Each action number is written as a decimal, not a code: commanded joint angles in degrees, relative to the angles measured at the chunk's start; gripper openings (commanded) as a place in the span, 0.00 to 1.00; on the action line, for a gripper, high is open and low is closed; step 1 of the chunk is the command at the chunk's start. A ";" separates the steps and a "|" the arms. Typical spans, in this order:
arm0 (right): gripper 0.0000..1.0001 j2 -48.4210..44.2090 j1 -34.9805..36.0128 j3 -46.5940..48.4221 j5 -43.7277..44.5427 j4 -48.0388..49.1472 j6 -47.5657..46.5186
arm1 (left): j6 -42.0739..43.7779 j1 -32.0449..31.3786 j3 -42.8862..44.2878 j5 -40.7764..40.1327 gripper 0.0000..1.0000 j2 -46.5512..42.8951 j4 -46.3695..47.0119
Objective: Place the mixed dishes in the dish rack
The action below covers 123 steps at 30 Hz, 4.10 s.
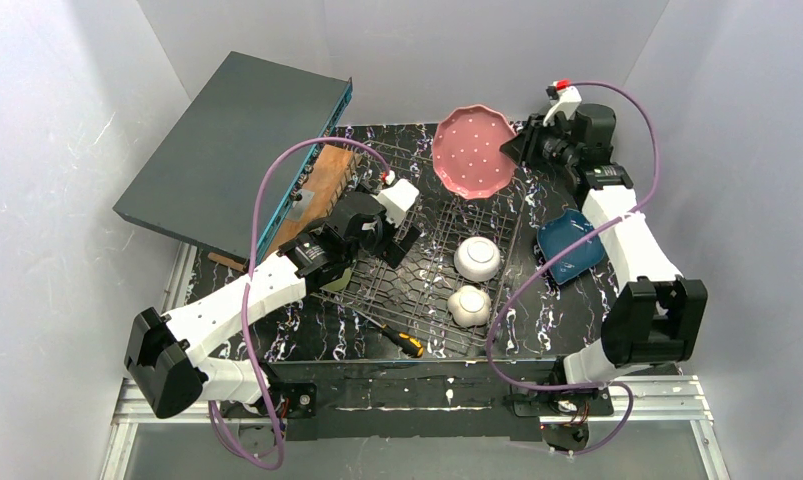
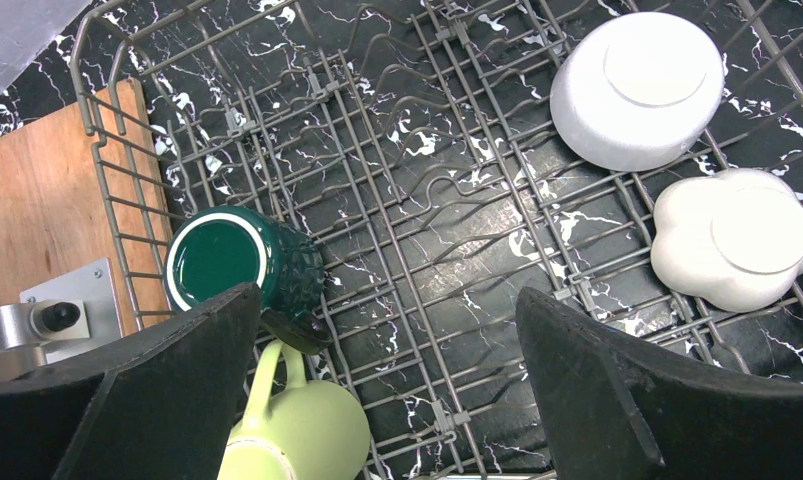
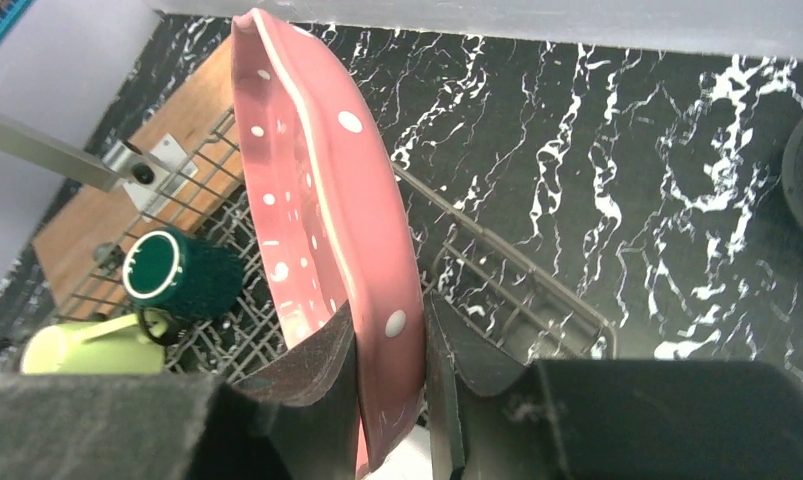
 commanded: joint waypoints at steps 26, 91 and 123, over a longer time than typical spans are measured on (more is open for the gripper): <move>0.01 11.59 14.82 12.04 15.78 10.19 -32.68 | -0.44 -0.32 0.07 -1.50 0.99 0.81 -0.36; 0.98 3.36 27.53 4.29 34.01 3.59 -37.84 | -0.06 -0.37 0.14 -1.93 0.99 -1.59 -0.70; 0.98 -30.57 -18.46 -37.42 42.15 -4.95 23.69 | 0.79 -0.34 0.92 -0.73 0.99 -1.74 -1.74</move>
